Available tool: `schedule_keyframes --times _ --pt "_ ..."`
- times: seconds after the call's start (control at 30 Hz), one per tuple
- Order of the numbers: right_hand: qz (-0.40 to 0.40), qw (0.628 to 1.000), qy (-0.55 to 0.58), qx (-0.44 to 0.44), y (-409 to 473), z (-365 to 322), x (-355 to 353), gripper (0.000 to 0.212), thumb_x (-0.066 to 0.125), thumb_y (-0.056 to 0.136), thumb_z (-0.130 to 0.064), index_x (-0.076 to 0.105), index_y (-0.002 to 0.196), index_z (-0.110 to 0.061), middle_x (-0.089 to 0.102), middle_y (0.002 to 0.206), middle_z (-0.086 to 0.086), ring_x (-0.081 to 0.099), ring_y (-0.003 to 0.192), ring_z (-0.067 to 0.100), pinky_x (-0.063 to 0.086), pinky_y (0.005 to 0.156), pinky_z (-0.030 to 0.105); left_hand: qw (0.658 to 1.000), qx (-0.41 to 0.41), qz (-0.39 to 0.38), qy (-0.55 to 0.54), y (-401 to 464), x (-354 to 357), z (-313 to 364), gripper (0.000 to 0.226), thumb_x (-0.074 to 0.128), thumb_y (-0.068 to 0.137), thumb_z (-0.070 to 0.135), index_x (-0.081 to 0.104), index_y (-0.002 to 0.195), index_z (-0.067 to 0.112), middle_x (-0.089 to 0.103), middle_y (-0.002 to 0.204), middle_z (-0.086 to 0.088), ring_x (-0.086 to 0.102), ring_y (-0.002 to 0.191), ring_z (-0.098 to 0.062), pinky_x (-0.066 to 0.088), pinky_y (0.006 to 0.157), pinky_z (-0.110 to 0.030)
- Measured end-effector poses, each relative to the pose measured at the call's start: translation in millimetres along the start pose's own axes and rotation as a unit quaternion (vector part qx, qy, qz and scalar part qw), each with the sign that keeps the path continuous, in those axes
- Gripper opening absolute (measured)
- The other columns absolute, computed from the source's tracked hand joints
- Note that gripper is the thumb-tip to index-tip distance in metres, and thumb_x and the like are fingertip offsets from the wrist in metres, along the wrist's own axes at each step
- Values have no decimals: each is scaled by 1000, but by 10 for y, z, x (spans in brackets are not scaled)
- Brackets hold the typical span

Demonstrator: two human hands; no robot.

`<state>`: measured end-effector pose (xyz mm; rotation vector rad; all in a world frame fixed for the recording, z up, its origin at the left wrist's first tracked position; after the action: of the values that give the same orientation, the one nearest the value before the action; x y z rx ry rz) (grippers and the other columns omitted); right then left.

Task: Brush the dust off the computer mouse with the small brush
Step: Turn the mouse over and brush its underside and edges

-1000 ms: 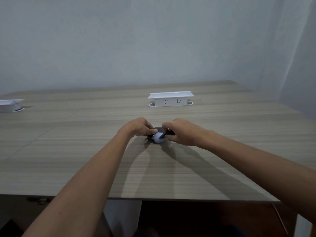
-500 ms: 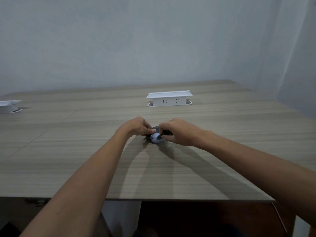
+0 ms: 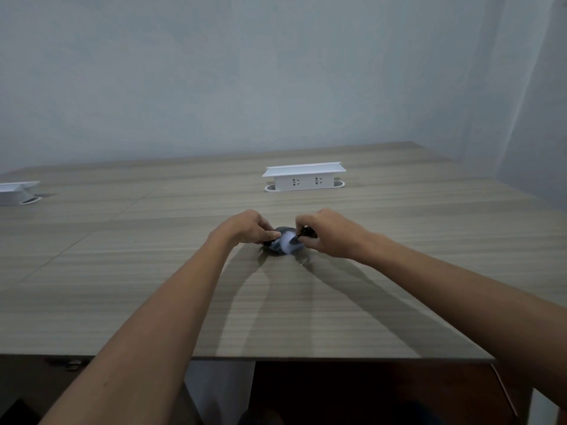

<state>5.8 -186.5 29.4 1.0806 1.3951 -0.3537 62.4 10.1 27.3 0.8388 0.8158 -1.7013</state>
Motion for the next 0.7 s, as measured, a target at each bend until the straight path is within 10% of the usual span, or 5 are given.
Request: schedule_keyframes --times 0.7 --pt "190 970 38 147 -434 389 -95 16 64 93 -27 69 98 -13 74 84 1 67 74 20 57 67 41 999 9 15 -44 -74 122 205 43 70 87 48 79 106 11 69 86 0 62 90 -17 51 94 -35"
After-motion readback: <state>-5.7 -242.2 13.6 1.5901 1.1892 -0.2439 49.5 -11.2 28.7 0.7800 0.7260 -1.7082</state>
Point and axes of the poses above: each hand's wrist, its own y-axis towards the middle knuckle, its own x-axis out of the palm, z = x × y, the point moved 2 cm from there along y, towards the middle knuckle
